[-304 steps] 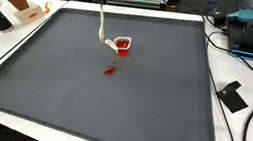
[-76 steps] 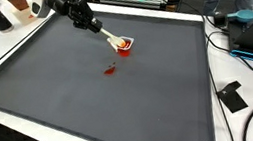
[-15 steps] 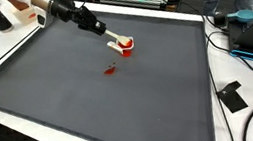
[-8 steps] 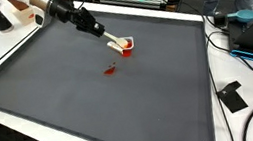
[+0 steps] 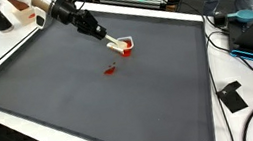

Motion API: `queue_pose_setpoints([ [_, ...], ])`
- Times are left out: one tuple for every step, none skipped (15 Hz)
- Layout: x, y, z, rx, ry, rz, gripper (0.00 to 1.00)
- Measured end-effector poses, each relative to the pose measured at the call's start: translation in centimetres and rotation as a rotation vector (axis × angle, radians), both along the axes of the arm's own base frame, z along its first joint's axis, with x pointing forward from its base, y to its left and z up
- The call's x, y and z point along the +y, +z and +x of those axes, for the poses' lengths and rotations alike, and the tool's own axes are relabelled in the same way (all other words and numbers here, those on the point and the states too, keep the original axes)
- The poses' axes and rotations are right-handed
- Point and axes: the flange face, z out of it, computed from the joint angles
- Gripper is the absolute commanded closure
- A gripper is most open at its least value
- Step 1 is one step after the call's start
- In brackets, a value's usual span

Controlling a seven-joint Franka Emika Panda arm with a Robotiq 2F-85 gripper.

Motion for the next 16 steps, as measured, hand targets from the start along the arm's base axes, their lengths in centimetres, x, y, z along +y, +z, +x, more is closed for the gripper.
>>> queue_pose_setpoints([
  [0.15,-0.04,0.0,-0.001,0.003,0.002,0.97],
  [0.27,-0.1,-0.01,0.0,0.006,0.003,0.97],
  [0.34,-0.17,-0.03,0.002,0.007,0.005,0.97],
  [0.4,-0.26,-0.09,0.006,0.009,0.008,0.97],
  [0.45,-0.38,-0.15,0.01,0.012,0.01,0.97],
  [0.48,-0.48,-0.22,0.014,0.015,0.012,0.97],
  [0.5,-0.59,-0.28,0.018,0.018,0.014,0.97],
  [0.51,-0.69,-0.33,0.022,0.02,0.015,0.97],
  [0.54,-0.78,-0.4,0.027,0.021,0.018,0.97],
  [0.57,-0.85,-0.49,0.035,0.022,0.022,0.97],
  [0.58,-0.92,-0.57,0.046,0.021,0.025,0.97],
  [0.54,-0.97,-0.63,0.058,0.016,0.025,0.97],
  [0.49,-1.01,-0.66,0.069,0.009,0.025,0.97],
  [0.41,-1.03,-0.69,0.08,0.002,0.024,0.97],
  [0.32,-1.04,-0.71,0.091,-0.006,0.022,0.97],
  [0.23,-1.03,-0.74,0.1,-0.012,0.022,0.97],
])
